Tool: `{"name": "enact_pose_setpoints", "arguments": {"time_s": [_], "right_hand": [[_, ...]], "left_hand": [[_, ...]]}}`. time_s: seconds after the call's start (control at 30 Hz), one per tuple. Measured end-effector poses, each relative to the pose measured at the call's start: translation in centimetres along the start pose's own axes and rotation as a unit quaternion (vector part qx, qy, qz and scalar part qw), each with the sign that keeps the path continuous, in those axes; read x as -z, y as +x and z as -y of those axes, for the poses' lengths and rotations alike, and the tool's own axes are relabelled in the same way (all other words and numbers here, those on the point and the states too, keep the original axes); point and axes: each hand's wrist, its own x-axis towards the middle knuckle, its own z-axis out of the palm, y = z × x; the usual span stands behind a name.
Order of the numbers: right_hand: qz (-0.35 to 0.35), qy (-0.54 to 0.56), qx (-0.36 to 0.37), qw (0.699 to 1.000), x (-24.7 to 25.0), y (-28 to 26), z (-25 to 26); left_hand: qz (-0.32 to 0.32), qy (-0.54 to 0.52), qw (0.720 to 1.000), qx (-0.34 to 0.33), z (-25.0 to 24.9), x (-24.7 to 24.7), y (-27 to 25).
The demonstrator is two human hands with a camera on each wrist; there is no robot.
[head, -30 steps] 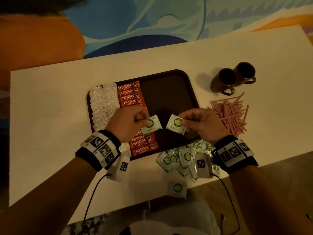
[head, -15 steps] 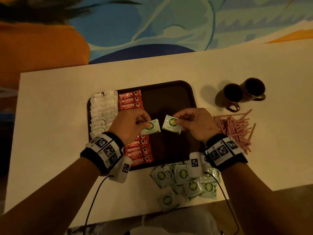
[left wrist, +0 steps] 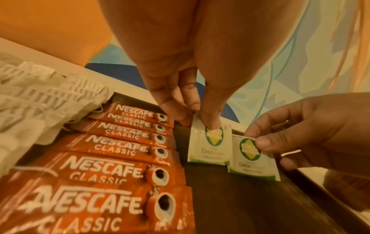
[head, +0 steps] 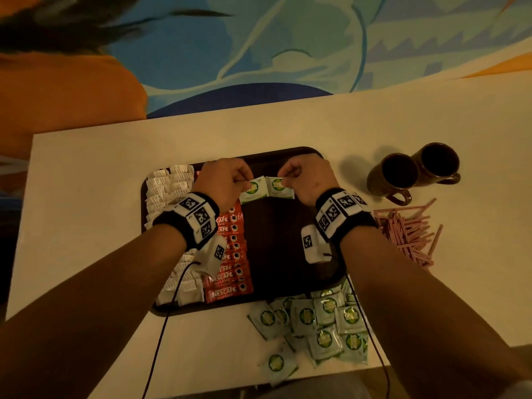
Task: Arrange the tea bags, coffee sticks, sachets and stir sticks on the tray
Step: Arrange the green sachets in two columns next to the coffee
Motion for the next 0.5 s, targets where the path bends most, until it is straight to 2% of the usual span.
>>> {"name": "enact_pose_setpoints", "arguments": {"time_s": [0.27,0.43,0.5], "right_hand": [[-0.034,-0.071,0.023,0.997,-0.8,2.9,0.6],[-0.078,-0.113,0.076,0.988,-1.6,2.3,0.3],[-0.073,-0.125,0.106,0.984,-2.1,1.6,0.0]], "left_hand": [[-0.022,0.02,1.0,-0.004,1.2,-1.0,3.3],[-0.075,0.059,0.994,-0.057,1.7,-1.8,2.8],[-0.08,0.076,0.99,-0.087,2.0,-2.3,1.9]]}}
